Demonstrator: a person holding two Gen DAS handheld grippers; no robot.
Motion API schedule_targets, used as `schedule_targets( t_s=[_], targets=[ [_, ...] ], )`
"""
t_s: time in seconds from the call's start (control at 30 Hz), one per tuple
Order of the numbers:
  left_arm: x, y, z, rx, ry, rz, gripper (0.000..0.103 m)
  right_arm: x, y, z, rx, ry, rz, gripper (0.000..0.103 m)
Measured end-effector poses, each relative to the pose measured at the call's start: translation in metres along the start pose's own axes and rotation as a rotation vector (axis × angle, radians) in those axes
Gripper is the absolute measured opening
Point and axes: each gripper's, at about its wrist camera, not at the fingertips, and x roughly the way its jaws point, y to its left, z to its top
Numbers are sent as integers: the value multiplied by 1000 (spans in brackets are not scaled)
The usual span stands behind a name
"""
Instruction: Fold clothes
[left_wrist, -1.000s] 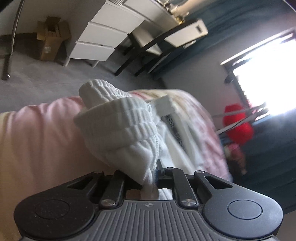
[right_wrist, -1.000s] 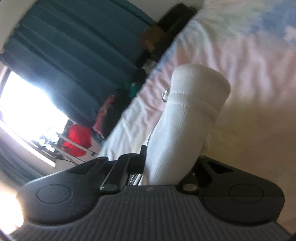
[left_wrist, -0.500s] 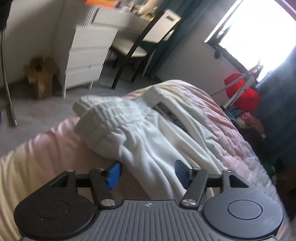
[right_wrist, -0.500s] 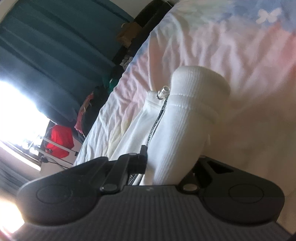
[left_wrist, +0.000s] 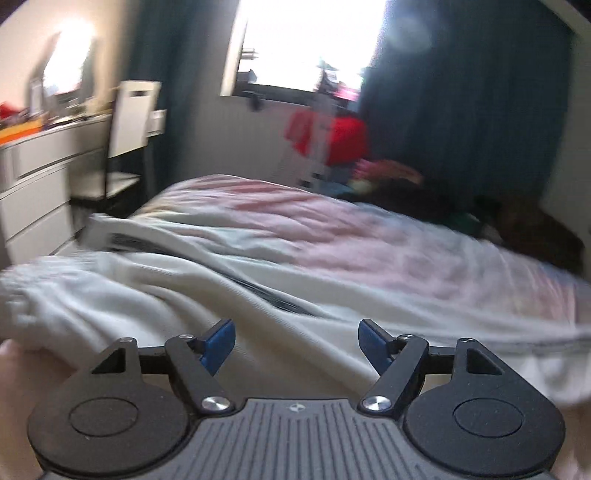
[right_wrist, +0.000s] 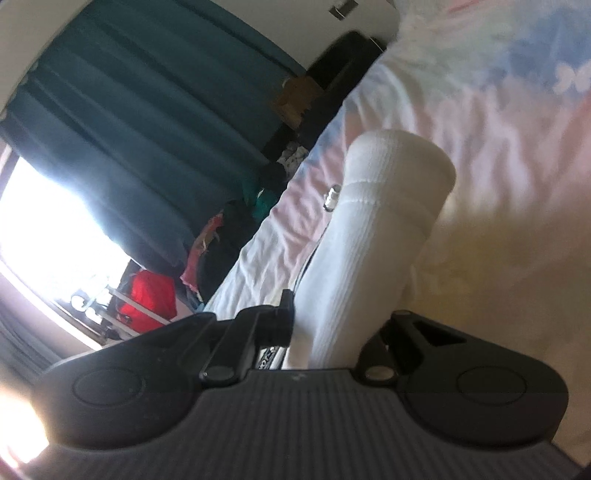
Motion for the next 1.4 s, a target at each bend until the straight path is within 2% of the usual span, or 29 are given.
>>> schedule_targets(
  t_s=[0.1,0.17,0.23,0.4,0.5,0.67,0.77,0.87,1.07,1.13,1.27,1.4],
  targets=[
    [19,-29,-11,69,-31,-56,75,4,-5,-2,-17,11,-16,13],
    [30,-44,-17,113,-60,-47,75,7,-10,-4,-28,23,-29,13],
    [45,-54,-27,143,-29,-49,74,8,-8,-5,-53,27,-44,13],
    [71,-69,-45,264,125,-25,73,7,3,-9,-115,24,-83,13],
    [74,-72,-49,303,159,-20,73,4,29,-17,-253,3,-159,14],
    [72,-64,-42,281,178,-39,75,-11,81,-33,-487,-112,-168,14],
    [66,-61,-34,267,178,-57,75,-27,120,-51,-620,-197,-112,14],
    [50,-53,-19,224,134,-79,75,-47,163,-72,-721,-249,2,14],
    [20,-16,21,16,-7,-116,78,-77,240,-145,-988,-278,216,13],
    [13,-2,31,-47,-48,-114,78,-78,254,-179,-1068,-256,264,13],
    [4,17,38,-91,-70,-133,78,-72,267,-247,-1195,-181,305,13],
    [6,31,35,-138,-64,-153,78,-63,258,-307,-1294,-42,335,14]
  ],
)
